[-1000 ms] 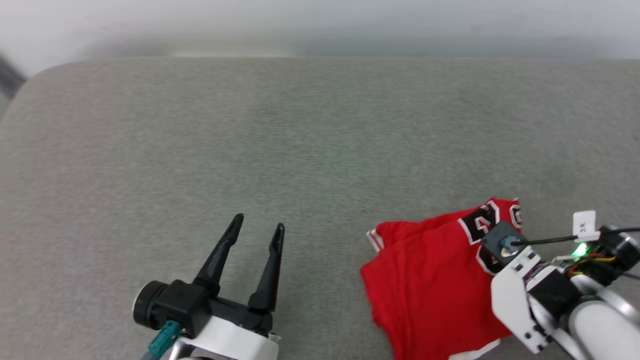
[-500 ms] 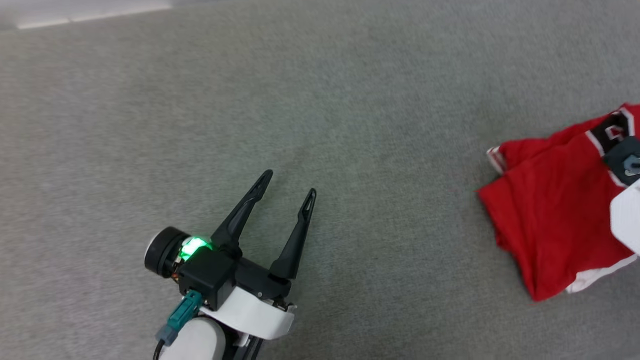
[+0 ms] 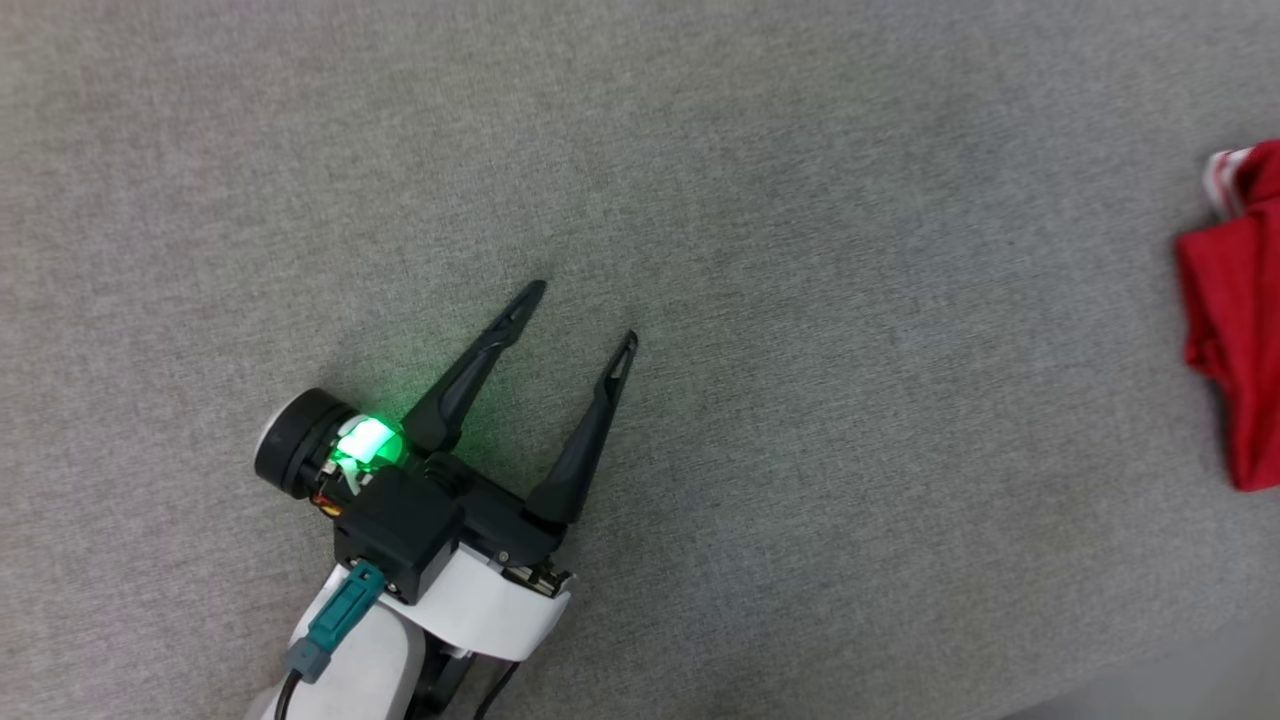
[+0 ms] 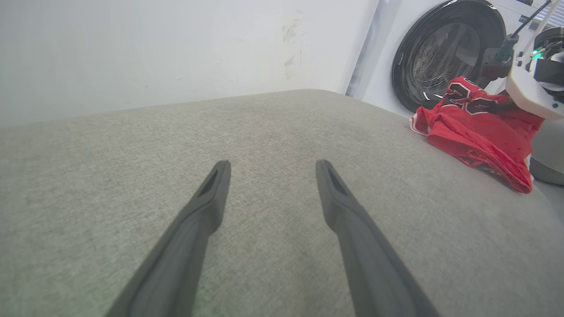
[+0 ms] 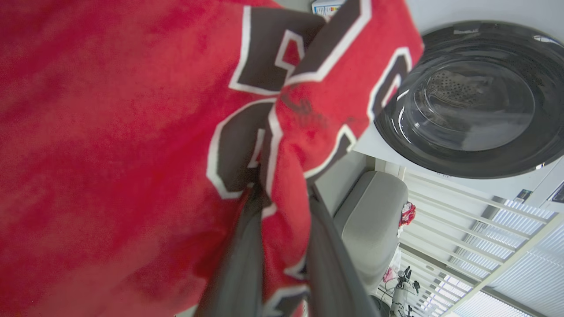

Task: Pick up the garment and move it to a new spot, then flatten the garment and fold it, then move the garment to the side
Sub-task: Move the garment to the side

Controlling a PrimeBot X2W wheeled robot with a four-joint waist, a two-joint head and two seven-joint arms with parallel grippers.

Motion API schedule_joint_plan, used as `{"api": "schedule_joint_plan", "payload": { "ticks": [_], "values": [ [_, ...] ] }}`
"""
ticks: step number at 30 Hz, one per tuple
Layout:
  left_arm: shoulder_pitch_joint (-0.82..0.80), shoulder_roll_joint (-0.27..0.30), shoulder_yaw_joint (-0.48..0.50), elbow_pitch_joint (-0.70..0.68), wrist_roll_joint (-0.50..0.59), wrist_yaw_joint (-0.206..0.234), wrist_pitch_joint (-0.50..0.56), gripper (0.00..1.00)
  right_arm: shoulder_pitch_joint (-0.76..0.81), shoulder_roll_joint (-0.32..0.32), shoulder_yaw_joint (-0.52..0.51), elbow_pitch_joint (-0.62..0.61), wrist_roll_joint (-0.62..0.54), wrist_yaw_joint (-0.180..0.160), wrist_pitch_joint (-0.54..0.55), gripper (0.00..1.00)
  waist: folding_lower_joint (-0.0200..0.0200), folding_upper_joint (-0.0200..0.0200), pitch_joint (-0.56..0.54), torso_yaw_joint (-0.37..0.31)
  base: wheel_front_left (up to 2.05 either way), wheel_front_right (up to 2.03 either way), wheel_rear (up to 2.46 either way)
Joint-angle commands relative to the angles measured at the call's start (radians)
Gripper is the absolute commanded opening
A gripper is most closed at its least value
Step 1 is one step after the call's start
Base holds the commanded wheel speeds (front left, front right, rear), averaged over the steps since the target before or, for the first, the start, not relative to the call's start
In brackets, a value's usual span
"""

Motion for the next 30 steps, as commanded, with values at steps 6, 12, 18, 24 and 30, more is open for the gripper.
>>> {"api": "schedule_joint_plan", "payload": {
  "ticks": [6, 12, 18, 24, 30],
  "values": [
    [-0.016, 0.014, 0.007, -0.008, -0.005, -0.001, -0.002, 1.00, -0.035, 0.047, -0.119, 0.120, -0.065, -0.002, -0.091, 0.00, -0.0001, 0.0000, 0.039, 0.025, 0.00, 0.00, 0.00],
    [-0.012, 0.010, 0.014, -0.003, -0.004, -0.001, -0.002, 1.00, -0.052, 0.088, -0.190, 0.183, -0.125, -0.002, -0.149, 0.02, -0.0001, 0.0000, 0.037, 0.042, 0.00, 0.00, 0.00],
    [-0.004, -0.018, 0.033, 0.008, -0.015, -0.001, -0.002, 1.00, -0.069, 0.105, -0.194, 0.147, -0.170, -0.002, -0.156, 1.00, -0.0001, 0.0000, -0.020, 0.049, 0.00, 0.00, 0.00],
    [0.024, -0.068, 0.076, 0.036, -0.036, -0.001, -0.002, 1.00, -0.076, 0.110, -0.191, 0.041, -0.130, -0.002, -0.138, 1.00, -0.0001, 0.0000, -0.142, 0.068, 0.00, 0.00, 0.00],
    [0.071, -0.116, 0.167, 0.061, -0.043, 0.006, -0.002, 1.00, -0.024, 0.172, -0.239, -0.088, -0.068, -0.002, -0.214, 1.00, -0.0001, 0.0000, -0.274, 0.116, 0.00, 0.00, 0.00]
  ]
}}
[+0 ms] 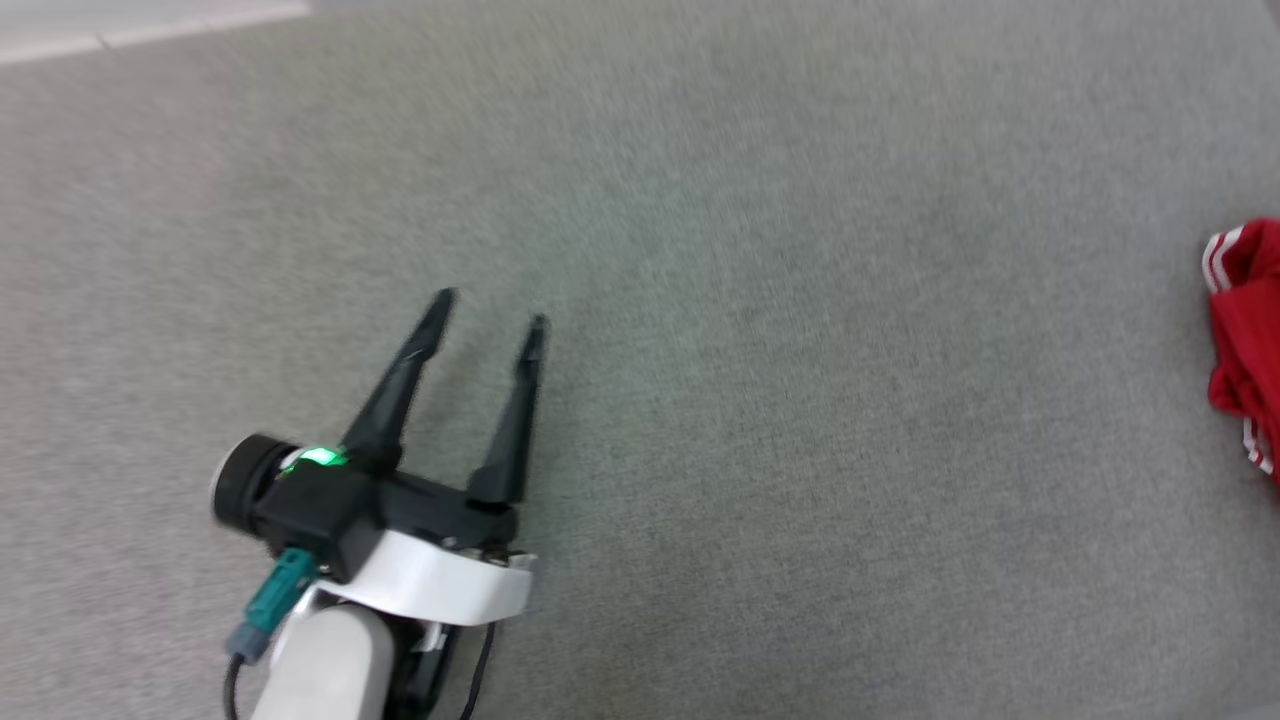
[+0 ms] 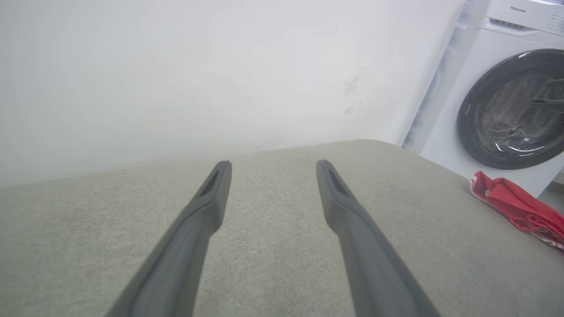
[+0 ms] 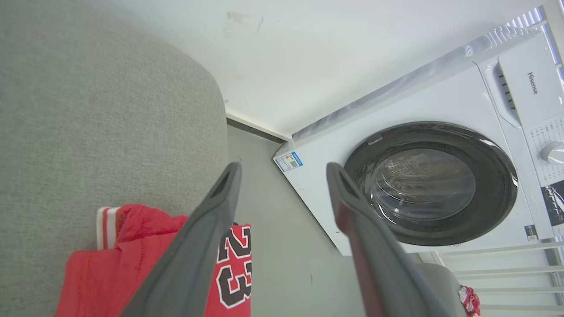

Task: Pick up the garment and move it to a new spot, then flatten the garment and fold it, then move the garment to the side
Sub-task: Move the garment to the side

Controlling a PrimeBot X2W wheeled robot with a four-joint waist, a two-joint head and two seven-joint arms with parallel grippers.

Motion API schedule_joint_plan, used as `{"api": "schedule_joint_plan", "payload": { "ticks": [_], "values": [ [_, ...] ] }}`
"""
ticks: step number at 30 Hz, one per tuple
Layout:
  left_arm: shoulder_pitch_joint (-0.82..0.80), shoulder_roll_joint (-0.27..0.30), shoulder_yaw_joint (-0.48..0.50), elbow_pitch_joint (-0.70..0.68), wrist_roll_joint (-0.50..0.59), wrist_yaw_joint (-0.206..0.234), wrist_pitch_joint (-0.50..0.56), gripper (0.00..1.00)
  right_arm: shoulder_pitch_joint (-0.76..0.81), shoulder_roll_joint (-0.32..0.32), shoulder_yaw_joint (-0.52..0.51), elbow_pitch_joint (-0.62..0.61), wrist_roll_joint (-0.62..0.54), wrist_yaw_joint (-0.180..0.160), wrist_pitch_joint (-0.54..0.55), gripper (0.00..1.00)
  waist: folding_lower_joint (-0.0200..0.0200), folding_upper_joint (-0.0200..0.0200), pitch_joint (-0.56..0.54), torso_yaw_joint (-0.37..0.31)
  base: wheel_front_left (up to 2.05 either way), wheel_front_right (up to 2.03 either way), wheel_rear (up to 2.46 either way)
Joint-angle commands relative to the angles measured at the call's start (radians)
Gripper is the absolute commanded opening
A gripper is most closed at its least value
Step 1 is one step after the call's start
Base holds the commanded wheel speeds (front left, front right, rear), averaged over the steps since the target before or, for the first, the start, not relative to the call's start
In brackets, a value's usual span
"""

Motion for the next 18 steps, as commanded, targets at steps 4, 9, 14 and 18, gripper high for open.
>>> {"api": "schedule_joint_plan", "payload": {
  "ticks": [4, 9, 14, 18],
  "values": [
    [0.055, -0.024, 0.065, -0.003, 0.008, 0.014, -0.002, 1.00, 0.075, 0.093, -0.051, -0.108, 0.000, -0.001, -0.105, 1.00, 0.0000, 0.0000, -0.130, 0.075, 0.00, 0.00, 0.00],
    [0.103, -0.039, 0.130, -0.006, 0.024, 0.029, -0.002, 1.00, 0.176, 0.259, -0.106, -0.228, 0.027, -0.001, -0.225, 1.00, 0.0000, 0.0000, -0.195, 0.127, 0.00, 0.00, 0.00],
    [0.149, -0.049, 0.175, 0.021, 0.032, 0.039, -0.002, 1.00, 0.302, 0.450, -0.139, -0.331, 0.054, -0.001, -0.317, 1.00, 0.0000, 0.0000, -0.251, 0.165, 0.00, 0.00, 0.00],
    [0.175, -0.056, 0.195, 0.036, 0.040, 0.043, -0.002, 1.00, 0.395, 0.537, -0.114, -0.368, 0.073, -0.001, -0.378, 1.00, 0.0000, 0.0000, -0.277, 0.189, 0.00, 0.00, 0.00]
  ]
}}
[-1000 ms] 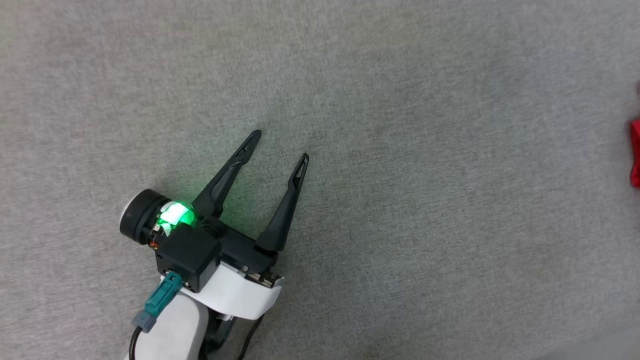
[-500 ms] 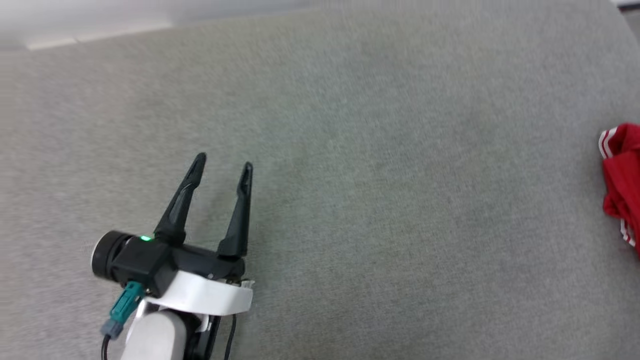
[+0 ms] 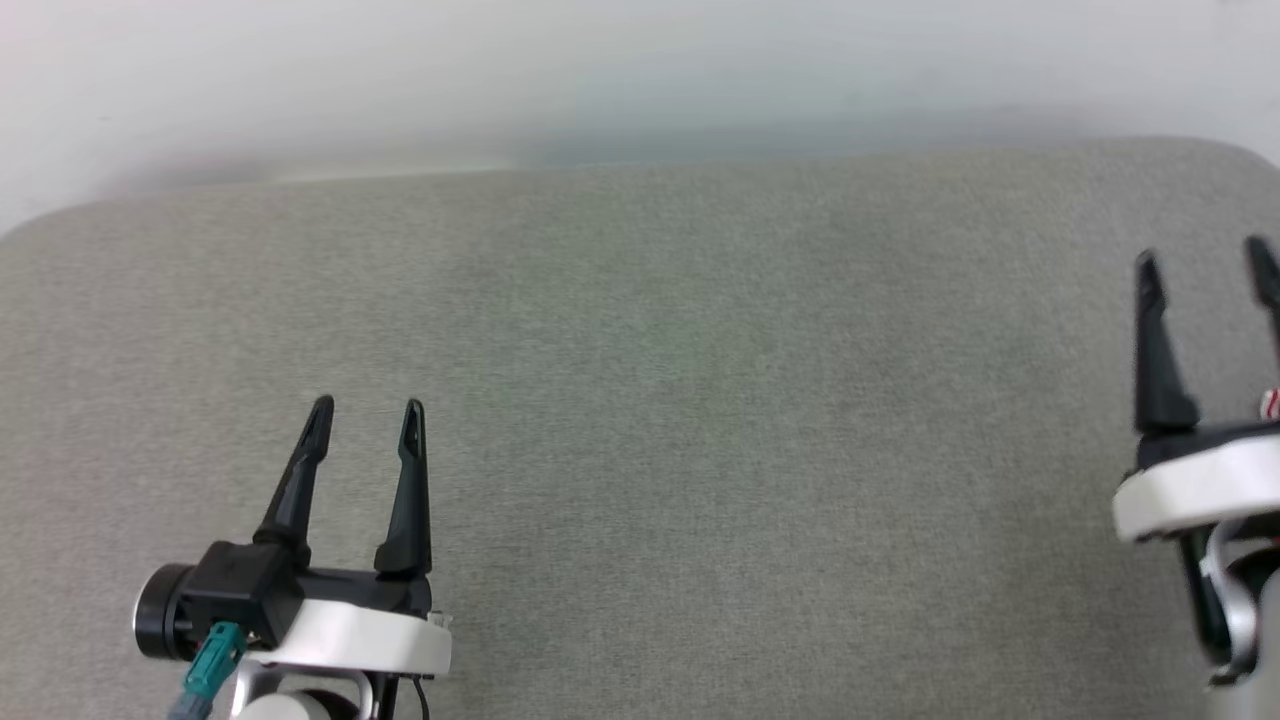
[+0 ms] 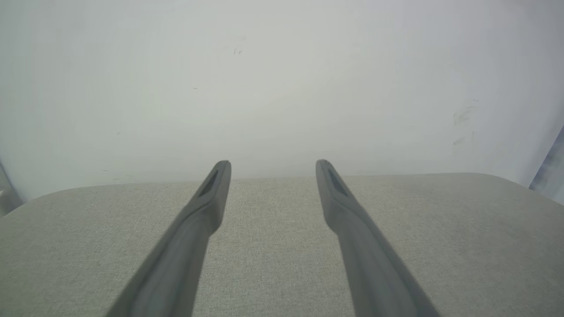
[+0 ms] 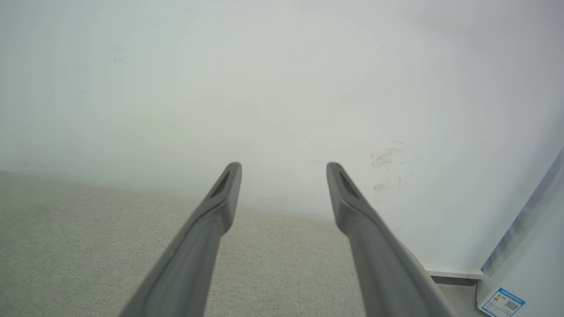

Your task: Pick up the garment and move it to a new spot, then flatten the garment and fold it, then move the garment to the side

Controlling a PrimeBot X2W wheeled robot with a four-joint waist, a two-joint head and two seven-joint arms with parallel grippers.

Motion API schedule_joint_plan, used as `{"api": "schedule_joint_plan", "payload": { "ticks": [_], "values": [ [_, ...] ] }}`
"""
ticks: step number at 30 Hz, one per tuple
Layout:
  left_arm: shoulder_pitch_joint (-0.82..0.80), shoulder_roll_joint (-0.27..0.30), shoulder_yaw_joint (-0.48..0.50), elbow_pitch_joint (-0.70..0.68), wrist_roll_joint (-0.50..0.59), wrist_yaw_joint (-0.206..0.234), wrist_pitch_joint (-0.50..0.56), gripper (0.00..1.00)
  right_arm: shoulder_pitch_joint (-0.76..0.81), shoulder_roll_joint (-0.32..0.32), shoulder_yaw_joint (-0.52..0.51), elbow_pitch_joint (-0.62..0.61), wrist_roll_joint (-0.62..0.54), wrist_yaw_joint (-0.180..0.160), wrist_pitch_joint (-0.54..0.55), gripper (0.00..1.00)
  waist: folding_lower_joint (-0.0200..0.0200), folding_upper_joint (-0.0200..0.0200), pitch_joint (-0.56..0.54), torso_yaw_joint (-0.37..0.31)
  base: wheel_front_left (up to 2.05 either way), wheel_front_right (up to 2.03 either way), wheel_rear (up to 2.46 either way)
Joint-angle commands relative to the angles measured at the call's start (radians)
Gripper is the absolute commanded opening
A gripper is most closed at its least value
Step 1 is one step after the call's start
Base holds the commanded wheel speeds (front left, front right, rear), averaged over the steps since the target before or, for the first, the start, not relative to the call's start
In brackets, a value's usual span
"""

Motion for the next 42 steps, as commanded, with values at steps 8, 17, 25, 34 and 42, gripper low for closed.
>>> {"api": "schedule_joint_plan", "payload": {
  "ticks": [8, 17, 25, 34, 42],
  "values": [
    [0.047, -0.012, 0.022, 0.034, -0.002, 0.007, -0.002, 1.00, 0.127, 0.065, 0.032, 0.038, 0.050, -0.001, -0.127, 1.00, 0.0001, 0.0000, -0.052, 0.042, 0.00, 0.00, 0.00],
    [0.059, -0.017, 0.037, 0.070, -0.013, -0.008, -0.002, 1.00, 0.180, 0.085, 0.045, 0.148, 0.116, -0.001, -0.210, 1.00, 0.0001, 0.0000, -0.071, 0.045, 0.00, 0.00, 0.00],
    [0.061, -0.018, 0.051, 0.070, -0.030, -0.008, -0.002, 1.00, 0.155, 0.085, 0.048, 0.178, 0.148, -0.001, -0.229, 1.00, 0.0001, 0.0000, -0.075, 0.037, 0.00, 0.00, 0.00],
    [0.072, -0.018, 0.043, 0.058, -0.024, -0.004, -0.002, 1.00, 0.161, 0.085, 0.058, 0.184, 0.153, -0.001, -0.235, 1.00, 0.0001, 0.0000, -0.085, 0.035, 0.00, 0.00, 0.00],
    [0.075, -0.019, 0.045, 0.061, -0.044, -0.002, -0.002, 1.00, 0.163, 0.085, 0.064, 0.180, 0.156, -0.001, -0.236, 1.00, 0.0001, 0.0000, -0.086, 0.037, 0.00, 0.00, 0.00]
  ]
}}
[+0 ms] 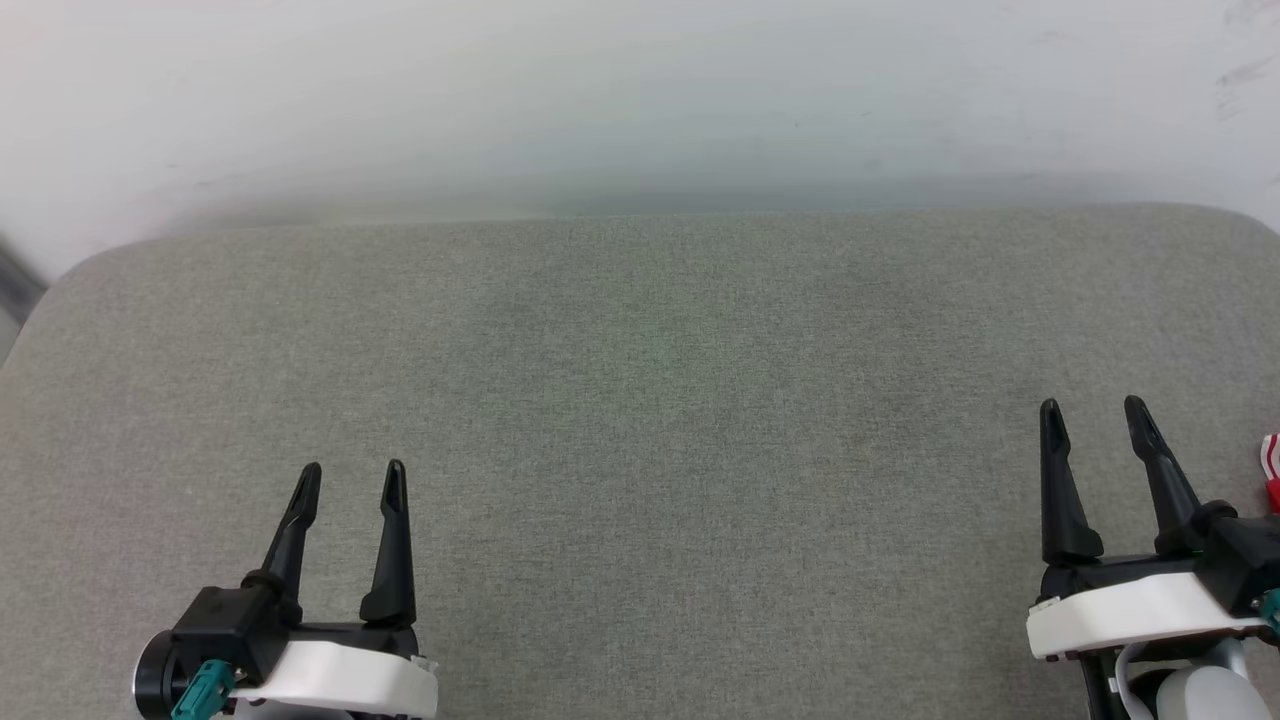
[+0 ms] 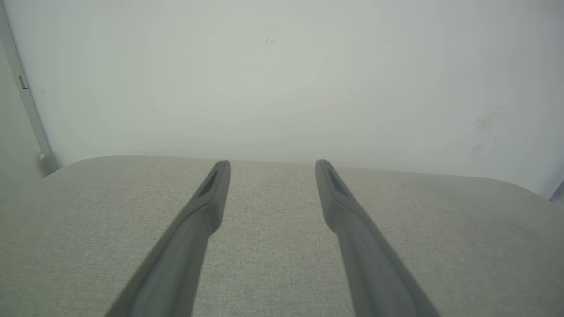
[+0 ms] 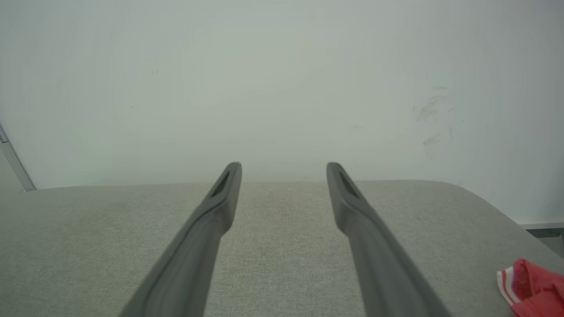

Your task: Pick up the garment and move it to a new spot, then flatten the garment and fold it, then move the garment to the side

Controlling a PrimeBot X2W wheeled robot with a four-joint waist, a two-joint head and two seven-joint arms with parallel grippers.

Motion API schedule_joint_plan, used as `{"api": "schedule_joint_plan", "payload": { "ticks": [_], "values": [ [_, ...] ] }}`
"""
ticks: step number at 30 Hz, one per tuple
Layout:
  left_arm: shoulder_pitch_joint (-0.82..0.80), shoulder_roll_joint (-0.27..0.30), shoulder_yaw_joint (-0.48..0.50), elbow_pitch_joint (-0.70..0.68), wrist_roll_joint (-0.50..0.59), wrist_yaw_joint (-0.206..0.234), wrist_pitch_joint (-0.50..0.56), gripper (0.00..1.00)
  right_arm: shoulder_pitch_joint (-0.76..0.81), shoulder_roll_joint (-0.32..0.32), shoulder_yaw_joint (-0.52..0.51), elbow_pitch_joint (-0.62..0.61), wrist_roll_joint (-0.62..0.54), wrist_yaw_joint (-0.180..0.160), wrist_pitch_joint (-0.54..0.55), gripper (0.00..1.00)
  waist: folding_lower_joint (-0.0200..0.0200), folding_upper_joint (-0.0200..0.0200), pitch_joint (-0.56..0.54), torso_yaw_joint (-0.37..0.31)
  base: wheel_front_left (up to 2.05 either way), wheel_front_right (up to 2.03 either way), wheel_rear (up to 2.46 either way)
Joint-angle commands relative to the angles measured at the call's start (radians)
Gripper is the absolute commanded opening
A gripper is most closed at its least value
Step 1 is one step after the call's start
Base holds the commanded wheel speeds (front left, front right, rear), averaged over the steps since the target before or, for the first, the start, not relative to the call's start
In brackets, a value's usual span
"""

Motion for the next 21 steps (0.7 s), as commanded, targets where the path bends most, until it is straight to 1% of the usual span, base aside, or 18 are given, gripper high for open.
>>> {"api": "schedule_joint_plan", "payload": {
  "ticks": [1, 4, 6, 7, 10, 21],
  "values": [
    [0.005, -0.001, 0.001, -0.001, -0.006, 0.005, -0.002, 1.00, 0.002, 0.004, 0.001, -0.003, 0.003, -0.001, -0.005, 1.00, 0.0000, 0.0000, 0.000, 0.000, 0.00, 0.00, 0.00],
    [0.005, -0.001, 0.003, -0.006, -0.011, 0.005, -0.002, 1.00, 0.005, 0.004, 0.004, -0.006, 0.006, -0.001, -0.005, 1.00, 0.0000, 0.0000, -0.001, 0.001, 0.00, 0.00, 0.00],
    [0.006, -0.001, 0.009, -0.013, -0.020, 0.014, -0.002, 1.00, 0.007, 0.004, 0.005, -0.006, 0.005, -0.001, -0.005, 1.00, 0.0000, 0.0000, 0.000, 0.001, 0.00, 0.00, 0.00],
    [0.000, 0.000, 0.008, -0.010, -0.021, 0.010, 0.000, 0.00, 0.000, 0.000, 0.004, -0.003, 0.006, 0.000, 0.000, 0.00, 0.0000, 0.0000, -0.001, 0.001, 0.00, 0.00, 0.00],
    [0.007, -0.002, 0.006, 0.016, -0.033, 0.009, 0.004, 0.00, 0.009, 0.000, 0.002, 0.024, 0.017, 0.000, 0.007, 0.00, 0.0001, 0.0000, -0.001, 0.001, 0.00, 0.00, 0.00],
    [-0.017, 0.003, 0.013, 0.051, -0.249, 0.002, 0.056, 0.00, 0.001, 0.001, -0.004, 0.045, 0.240, 0.000, 0.064, 0.00, 0.0001, 0.0000, -0.006, -0.001, 0.00, 0.00, 0.00]
  ]
}}
